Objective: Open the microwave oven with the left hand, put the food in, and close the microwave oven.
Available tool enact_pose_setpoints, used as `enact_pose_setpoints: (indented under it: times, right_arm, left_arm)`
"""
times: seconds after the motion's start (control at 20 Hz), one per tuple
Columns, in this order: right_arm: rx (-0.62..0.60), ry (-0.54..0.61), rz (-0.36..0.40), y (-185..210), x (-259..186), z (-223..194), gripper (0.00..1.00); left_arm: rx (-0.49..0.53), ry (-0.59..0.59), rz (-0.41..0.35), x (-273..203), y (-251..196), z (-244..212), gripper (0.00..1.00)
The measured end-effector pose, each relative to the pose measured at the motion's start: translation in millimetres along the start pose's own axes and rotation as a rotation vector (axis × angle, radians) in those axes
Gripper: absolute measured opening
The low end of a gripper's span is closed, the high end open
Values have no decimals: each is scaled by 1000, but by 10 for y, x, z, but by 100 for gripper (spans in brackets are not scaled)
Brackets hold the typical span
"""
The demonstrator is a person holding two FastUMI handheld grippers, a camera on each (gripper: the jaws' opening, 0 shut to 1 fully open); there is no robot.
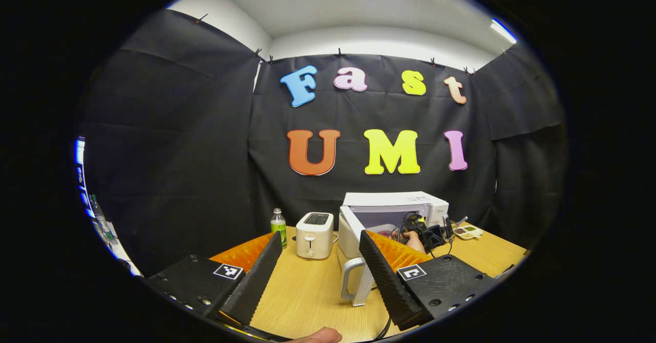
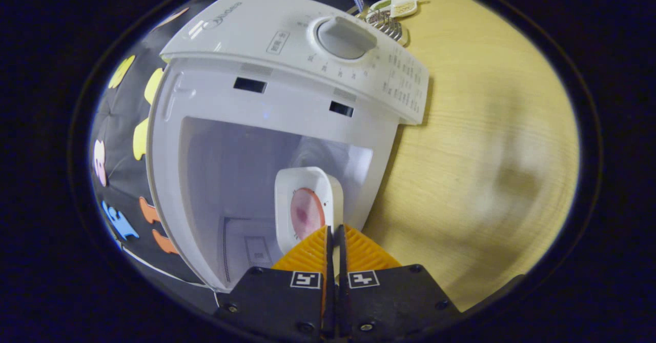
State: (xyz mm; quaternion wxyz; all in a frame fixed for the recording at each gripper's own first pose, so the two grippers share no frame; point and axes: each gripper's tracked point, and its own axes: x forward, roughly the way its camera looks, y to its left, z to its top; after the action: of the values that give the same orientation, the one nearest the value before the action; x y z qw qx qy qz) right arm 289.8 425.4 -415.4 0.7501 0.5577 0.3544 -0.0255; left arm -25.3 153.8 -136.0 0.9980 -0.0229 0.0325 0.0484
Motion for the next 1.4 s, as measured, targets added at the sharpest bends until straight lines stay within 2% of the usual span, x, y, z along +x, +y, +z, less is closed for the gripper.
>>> enact_pose_setpoints:
  times: [0.45,0.6,0.65,0.9,1.1,1.15,1.2,1.25,1.3,1.35,1.4]
  right_arm:
    - [-109,-160,59,177,266,252,9]
    - [-135,-173,79,209,312,286,9]
    - [-136,-186,89,230,323,303,12]
    - [-173,-202,88,211,335,300,14]
    - [-239,-189,96,204,300,213,21]
    - [-261,-191,98,208,266,207,14]
    - [-288,-192,104,224,227,204,29]
    - [-319,-194,106,235,175,208,39]
    - [-346,-199,114,250,108,225,31]
    - [-383,-203,125,278,34,238,53]
    - [-420,-207,141,312,-40,268,58]
  left_arm:
    - [12,49,-4,125,-55,-222,93]
    - [18,59,-2,155,-66,-296,93]
    - [17,66,-4,180,-90,-312,93]
    - [10,101,-1,207,-50,-403,93]
    - [2,99,12,181,10,-409,93]
    - [2,100,18,167,25,-420,94]
    - [2,99,26,167,54,-422,94]
    - [4,101,35,160,80,-428,94]
    - [4,104,43,157,93,-451,93]
    - [3,102,49,140,106,-452,94]
    - [0,99,51,124,119,-443,93]
